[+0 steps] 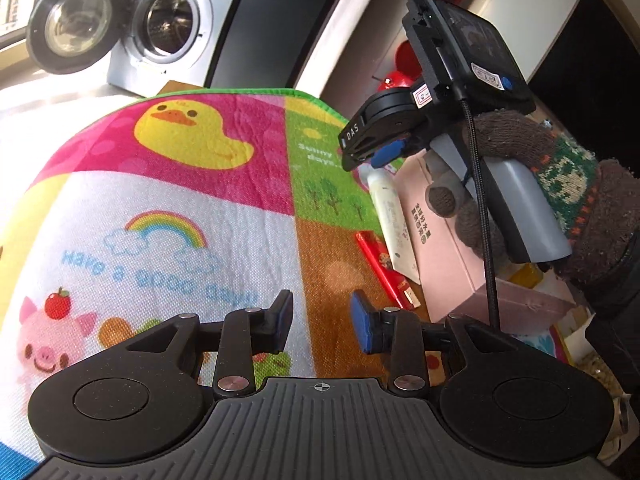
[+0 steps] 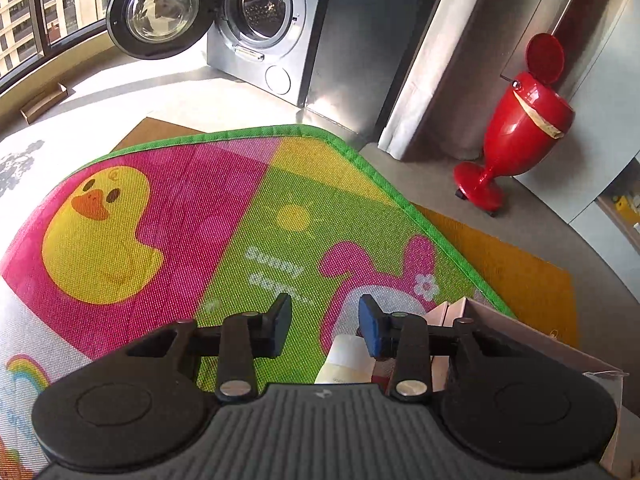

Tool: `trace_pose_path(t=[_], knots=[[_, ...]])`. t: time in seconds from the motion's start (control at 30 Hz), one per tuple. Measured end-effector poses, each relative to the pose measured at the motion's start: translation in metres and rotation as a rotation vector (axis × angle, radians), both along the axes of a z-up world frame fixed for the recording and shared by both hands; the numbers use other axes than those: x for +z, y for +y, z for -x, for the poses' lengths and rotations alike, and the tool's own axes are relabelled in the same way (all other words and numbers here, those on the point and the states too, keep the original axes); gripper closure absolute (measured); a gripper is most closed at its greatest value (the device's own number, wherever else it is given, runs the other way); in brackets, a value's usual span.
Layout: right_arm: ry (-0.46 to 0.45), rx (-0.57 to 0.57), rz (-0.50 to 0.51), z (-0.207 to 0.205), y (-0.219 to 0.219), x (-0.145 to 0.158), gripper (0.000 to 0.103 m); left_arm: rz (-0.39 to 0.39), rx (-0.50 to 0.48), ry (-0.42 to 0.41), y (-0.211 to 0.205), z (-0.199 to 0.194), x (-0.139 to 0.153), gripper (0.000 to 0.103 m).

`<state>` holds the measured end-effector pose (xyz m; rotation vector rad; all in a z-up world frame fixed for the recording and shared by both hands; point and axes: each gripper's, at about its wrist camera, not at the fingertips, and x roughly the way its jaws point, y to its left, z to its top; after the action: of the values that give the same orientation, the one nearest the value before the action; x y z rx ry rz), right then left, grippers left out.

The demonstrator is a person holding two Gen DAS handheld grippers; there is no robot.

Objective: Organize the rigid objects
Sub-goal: 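Grasp the white bottle with the left tool while the right tool grasps the white tube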

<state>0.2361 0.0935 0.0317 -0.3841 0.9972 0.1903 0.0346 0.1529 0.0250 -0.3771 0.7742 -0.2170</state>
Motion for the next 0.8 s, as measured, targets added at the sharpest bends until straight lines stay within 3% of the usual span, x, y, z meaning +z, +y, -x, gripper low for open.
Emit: trace_pose_path(t=[0.13,0.4,0.5,0.57,0.7,0.8], knots=[[0.082,0.068,-0.004,0.016,-0.001,-0.005,0.087,0.020,0.031,0.006,0.011,0.002,-0.003,0.068],[0.211,0.191,-0.154,0.104,-0.016,0.000,0.088,0.029,0.025,0.017,0.009,-0.001,-0.006,0.068],[0.208,0.205,-0.219,0.133,-0.030,0.002,0.092,0.020,0.044,0.023,0.010,0.002,-0.006,0.068],[0.171,0.216,-0.262,0.156,-0.039,0.006,0.093,0.016,0.050,0.025,0.009,0.003,-0.005,0.068],[0.001,0.307,-0.289,0.215,-0.060,0.018,0.087,0.015,0.006,0.025,-0.002,-0.010,0.000,0.068],[-0.070,0.297,-0.317,0.242,-0.086,0.024,0.074,0.023,-0.072,0.007,-0.023,-0.033,0.008,0.068]])
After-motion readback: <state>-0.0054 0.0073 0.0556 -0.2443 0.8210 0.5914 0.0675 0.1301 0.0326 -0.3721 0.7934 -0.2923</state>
